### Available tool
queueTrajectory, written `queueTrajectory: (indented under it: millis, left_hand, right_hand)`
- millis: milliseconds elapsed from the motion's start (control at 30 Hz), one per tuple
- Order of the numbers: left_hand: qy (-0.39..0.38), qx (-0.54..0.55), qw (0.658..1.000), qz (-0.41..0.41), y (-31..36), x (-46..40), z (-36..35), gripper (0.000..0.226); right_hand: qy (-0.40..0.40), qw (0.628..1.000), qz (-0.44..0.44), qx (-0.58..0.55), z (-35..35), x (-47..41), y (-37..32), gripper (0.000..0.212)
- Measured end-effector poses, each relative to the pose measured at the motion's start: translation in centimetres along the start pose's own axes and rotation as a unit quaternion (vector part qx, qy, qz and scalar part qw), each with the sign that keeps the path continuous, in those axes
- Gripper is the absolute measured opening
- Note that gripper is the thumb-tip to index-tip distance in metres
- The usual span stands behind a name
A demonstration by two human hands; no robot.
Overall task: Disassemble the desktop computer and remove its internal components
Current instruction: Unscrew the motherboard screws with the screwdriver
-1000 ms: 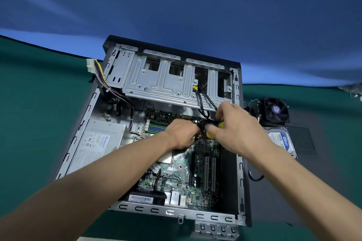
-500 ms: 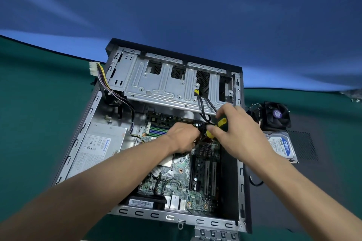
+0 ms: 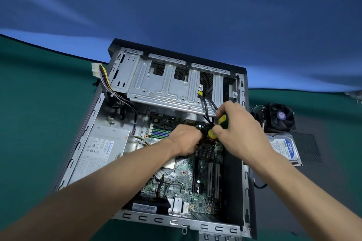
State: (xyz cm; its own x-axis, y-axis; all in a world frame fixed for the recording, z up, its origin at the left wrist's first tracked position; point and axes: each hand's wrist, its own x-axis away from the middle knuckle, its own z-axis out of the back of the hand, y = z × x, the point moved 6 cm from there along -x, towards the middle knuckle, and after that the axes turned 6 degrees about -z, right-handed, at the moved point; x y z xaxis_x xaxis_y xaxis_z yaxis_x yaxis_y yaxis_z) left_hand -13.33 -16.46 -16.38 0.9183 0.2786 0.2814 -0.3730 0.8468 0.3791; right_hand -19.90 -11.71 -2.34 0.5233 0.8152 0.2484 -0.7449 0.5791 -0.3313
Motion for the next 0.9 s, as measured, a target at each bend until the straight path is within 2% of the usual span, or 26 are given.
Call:
queueTrajectory:
  millis: [100,167,267,400,600,667,733,833,900]
  left_hand:
    - [-0.009,0.023,1.000,0.012,-0.33,-0.01,-0.44,0.029]
    - [-0.003,0.020,1.000,0.010,-0.27,0.08,-0.35,0.033]
    - [0.016,0.015,1.000,0.002,-0.04,0.19,-0.07,0.038]
    - [0.015,0.027,1.000,0.005,-0.19,0.22,-0.35,0.039]
    - [0.009,0.030,0.999,0.010,-0.34,0.11,-0.38,0.039]
    - [0.015,0.019,1.000,0.002,-0.11,0.17,-0.07,0.038]
    - [0.021,0.011,1.000,-0.005,0.01,0.23,0.06,0.038]
    - [0.011,0.014,1.000,-0.004,-0.12,0.07,-0.30,0.038]
    - [0.005,0.012,1.000,-0.005,-0.14,0.07,-0.23,0.037]
  right_hand:
    - [0.016,1.000,0.005,0.008,0.21,-0.05,-0.11,0.017]
    - [0.007,1.000,0.004,0.000,0.23,-0.28,-0.12,0.008]
    - [-0.008,1.000,-0.008,0.009,0.11,-0.29,-0.18,0.015]
    - [-0.004,1.000,-0.005,0.012,0.00,-0.18,-0.45,0.007]
    - [-0.002,1.000,-0.012,0.016,0.10,-0.15,-0.41,0.013]
    - [-0.010,1.000,-0.018,0.003,0.04,-0.33,-0.32,0.006]
    - [-0.015,1.000,-0.026,0.008,-0.01,-0.29,-0.32,0.015]
    - [-0.002,0.999,-0.022,0.035,0.14,-0.17,-0.43,0.017]
    - [-0.015,1.000,-0.018,0.016,-0.02,-0.36,-0.41,0.009]
